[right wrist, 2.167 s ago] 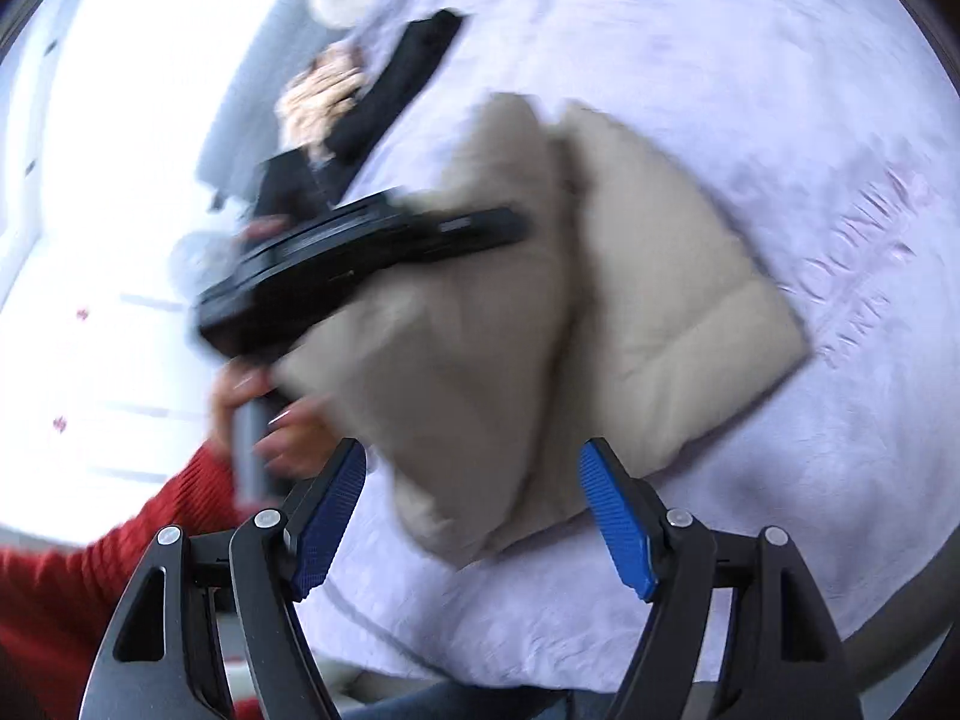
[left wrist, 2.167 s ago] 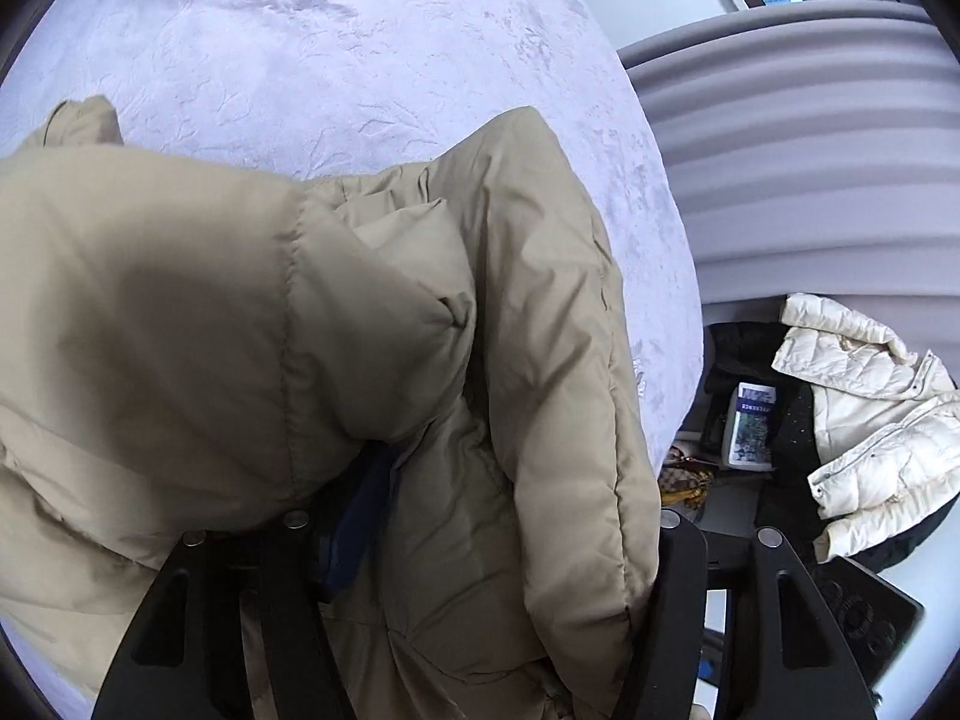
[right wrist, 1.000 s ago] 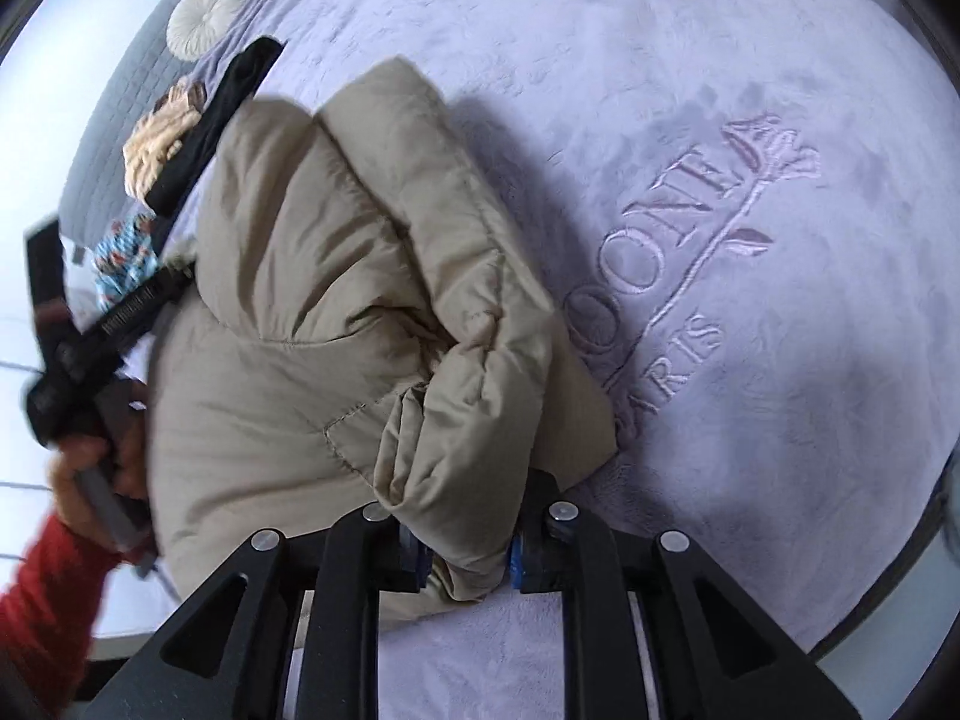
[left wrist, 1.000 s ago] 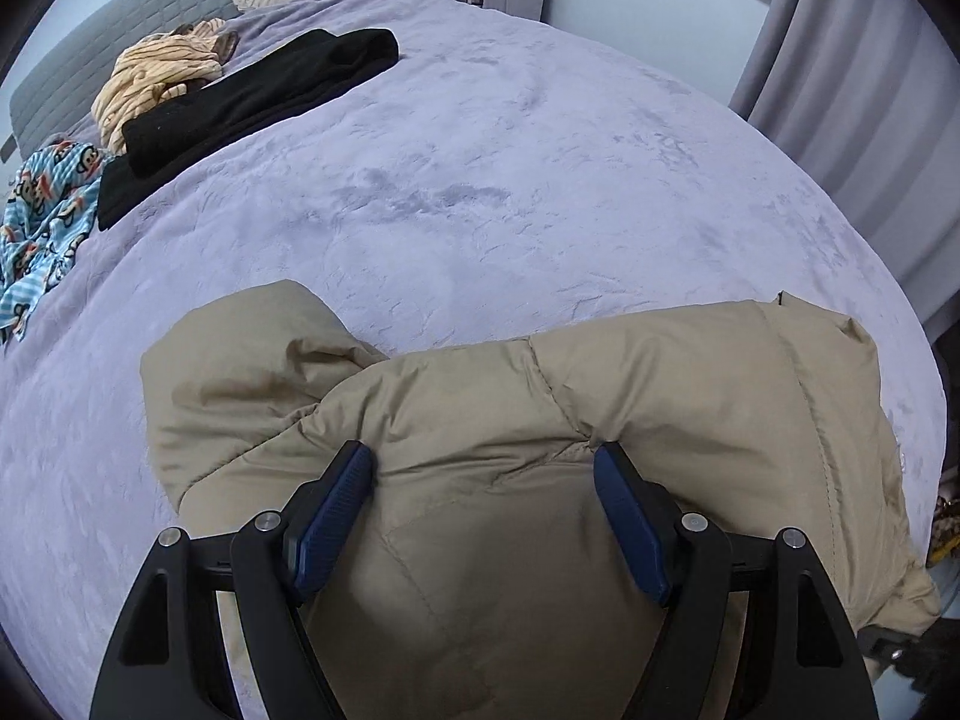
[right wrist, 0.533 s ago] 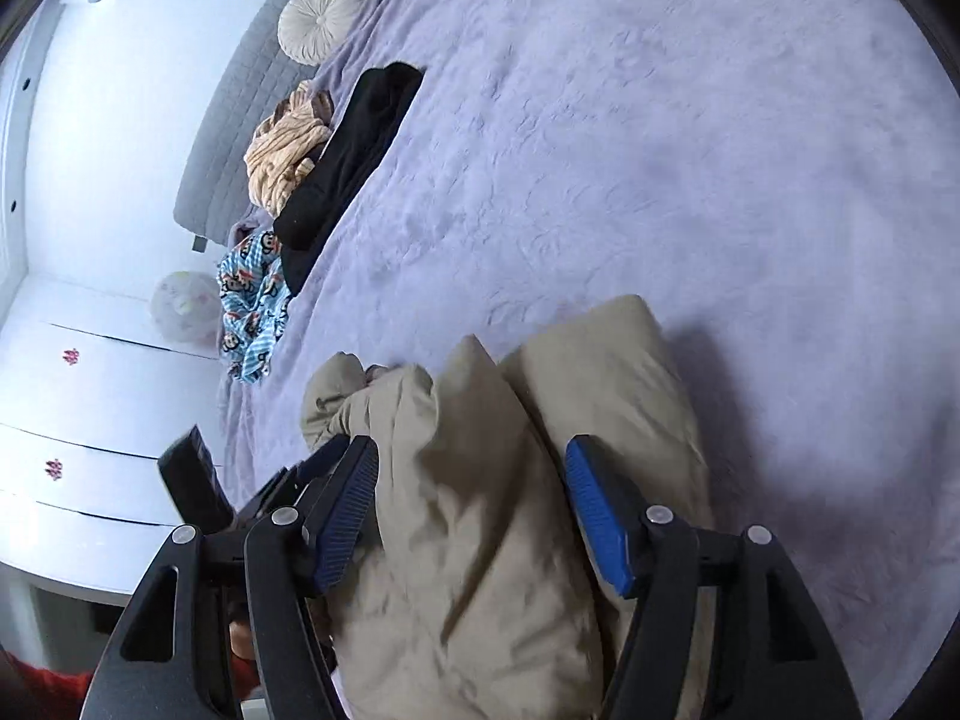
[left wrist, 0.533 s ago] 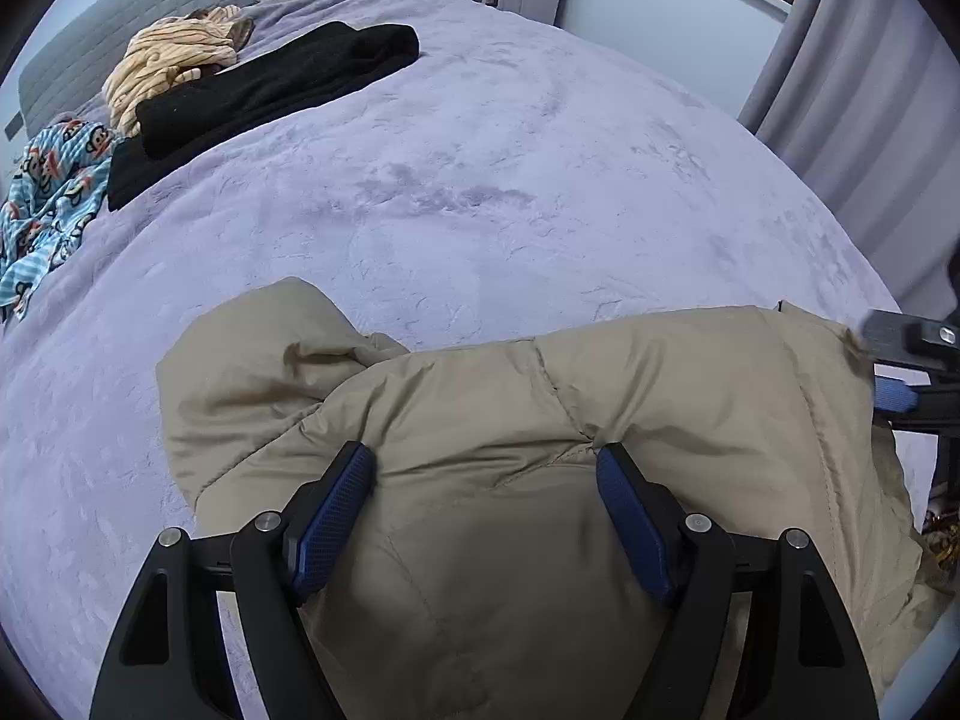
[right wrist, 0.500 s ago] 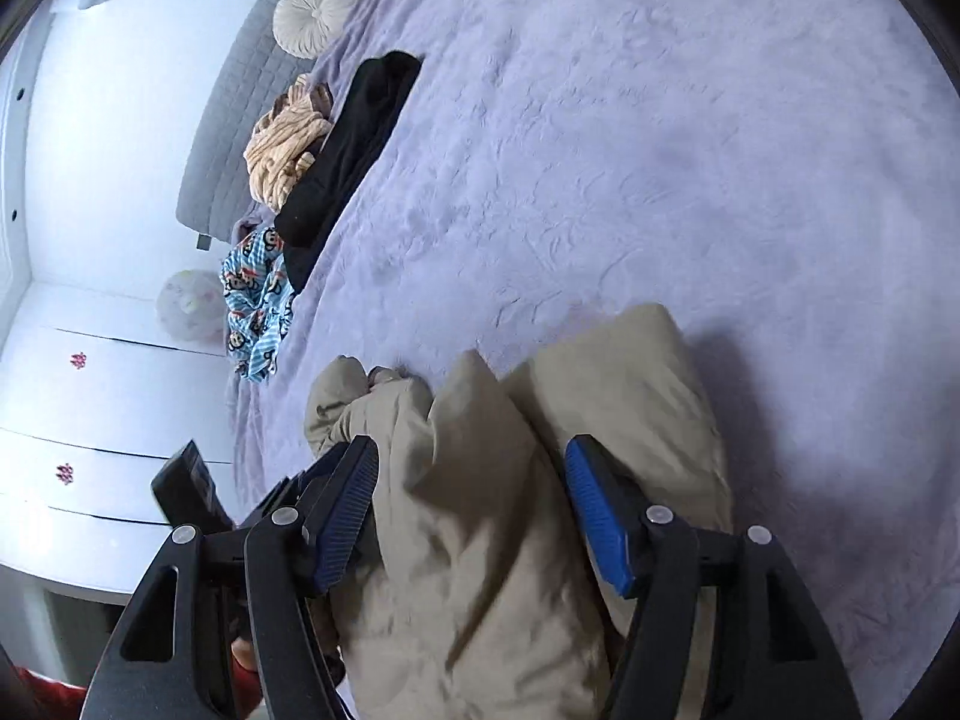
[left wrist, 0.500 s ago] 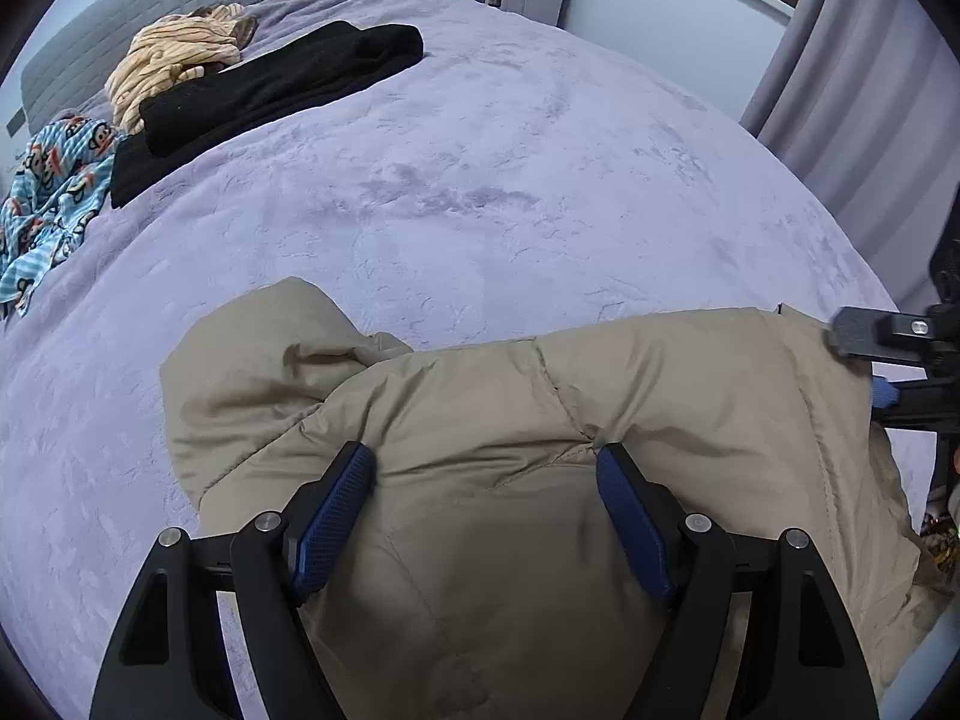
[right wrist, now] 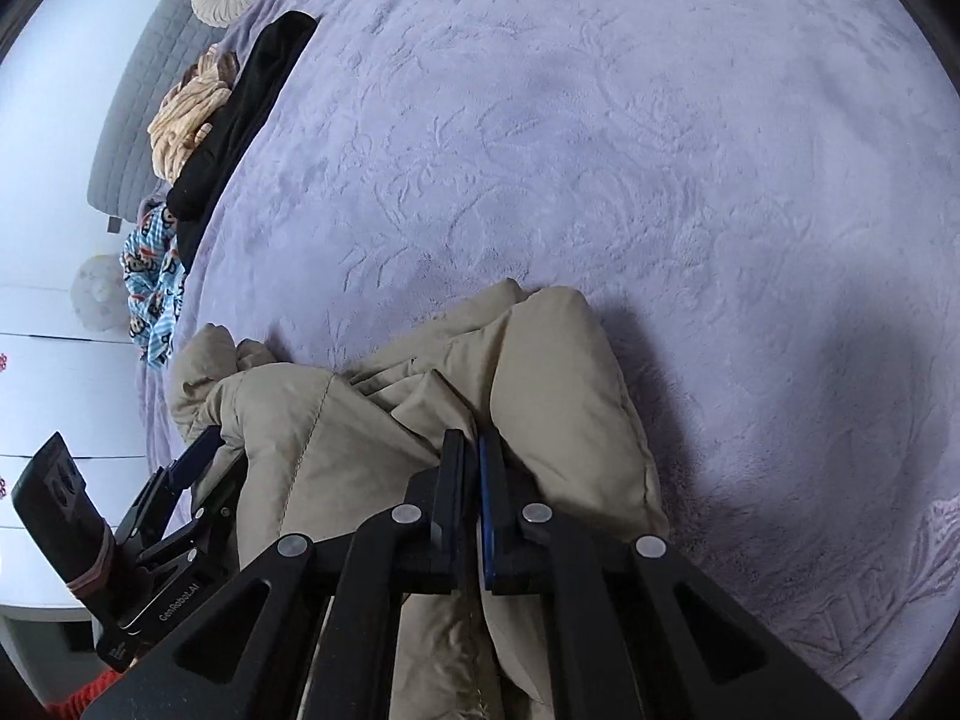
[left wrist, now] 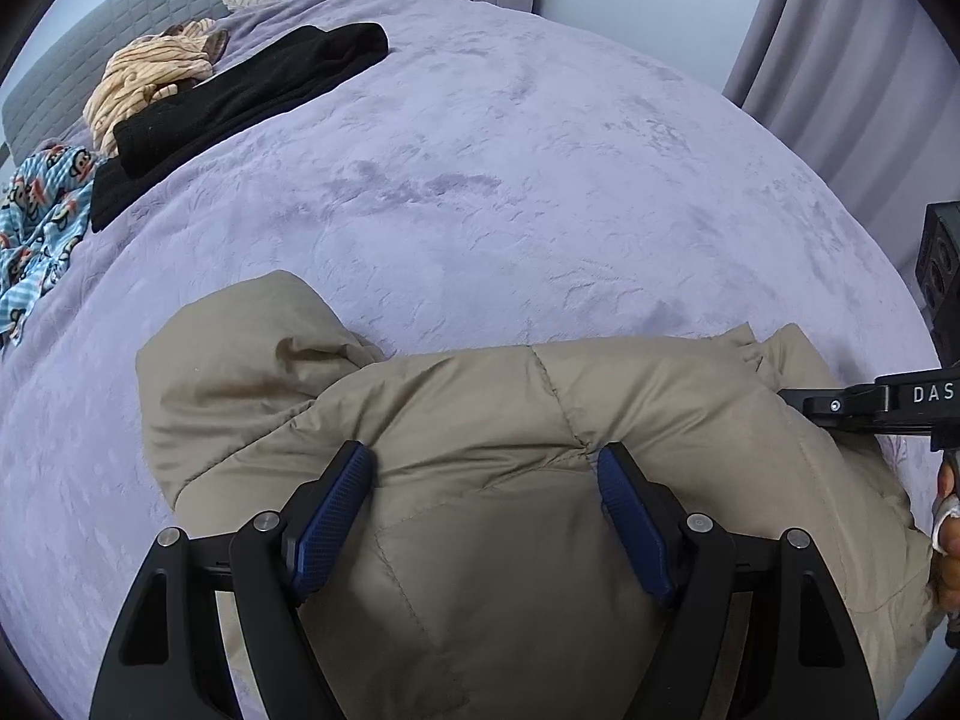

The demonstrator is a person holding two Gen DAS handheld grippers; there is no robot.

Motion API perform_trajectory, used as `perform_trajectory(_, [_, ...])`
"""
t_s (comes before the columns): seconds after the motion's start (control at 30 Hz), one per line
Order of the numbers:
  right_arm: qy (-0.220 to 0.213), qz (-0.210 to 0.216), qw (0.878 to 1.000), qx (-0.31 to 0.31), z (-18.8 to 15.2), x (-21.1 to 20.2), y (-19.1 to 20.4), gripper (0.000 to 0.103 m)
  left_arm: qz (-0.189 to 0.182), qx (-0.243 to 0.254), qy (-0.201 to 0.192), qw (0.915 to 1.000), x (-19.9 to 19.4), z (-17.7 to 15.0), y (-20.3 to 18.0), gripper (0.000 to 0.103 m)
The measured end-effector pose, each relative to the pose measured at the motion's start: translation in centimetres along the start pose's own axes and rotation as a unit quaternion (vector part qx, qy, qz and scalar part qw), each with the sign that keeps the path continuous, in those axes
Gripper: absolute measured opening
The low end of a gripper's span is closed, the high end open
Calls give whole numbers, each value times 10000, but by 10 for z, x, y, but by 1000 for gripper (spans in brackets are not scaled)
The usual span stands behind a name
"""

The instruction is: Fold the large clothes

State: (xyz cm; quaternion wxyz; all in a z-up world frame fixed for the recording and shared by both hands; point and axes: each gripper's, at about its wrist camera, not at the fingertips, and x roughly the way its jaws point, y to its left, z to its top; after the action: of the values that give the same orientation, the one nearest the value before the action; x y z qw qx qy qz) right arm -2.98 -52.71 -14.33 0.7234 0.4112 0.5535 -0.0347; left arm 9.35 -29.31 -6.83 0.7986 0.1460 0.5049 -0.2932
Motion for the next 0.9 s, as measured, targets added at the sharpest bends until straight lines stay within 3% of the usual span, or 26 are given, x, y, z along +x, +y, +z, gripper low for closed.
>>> perform_trajectory(0.2, [-266, -275, 9984, -425, -17, -41, 29, 8, 30, -50, 63, 10000, -6, -1, 8, 79])
perform_trajectory(0.4, [-506, -236, 9946, -877, -49, -76, 52, 8, 17, -148, 153, 9998, -11, -3, 17, 79])
perform_trajectory(0.6, [-253, -458, 9925, -1105, -80, -63, 58, 8, 85, -301, 213, 9993, -27, -7, 30, 79])
perform_trajectory(0.8, [7, -513, 9949, -864, -86, -46, 44, 8, 82, -604, 245, 9978, -53, -24, 49, 79])
perform_trajectory(0.83, [7, -514, 9952, -835, -86, -45, 43, 8, 94, -631, 219, 9977, -57, -27, 51, 81])
perform_trajectory(0.87, [4, -508, 9955, -804, -87, -44, 42, 8, 129, -659, 205, 9975, -60, -30, 53, 102])
perform_trajectory(0.9, [23, -501, 9958, -768, -87, -45, 41, 8, 184, -702, 168, 9972, -64, -34, 55, 103])
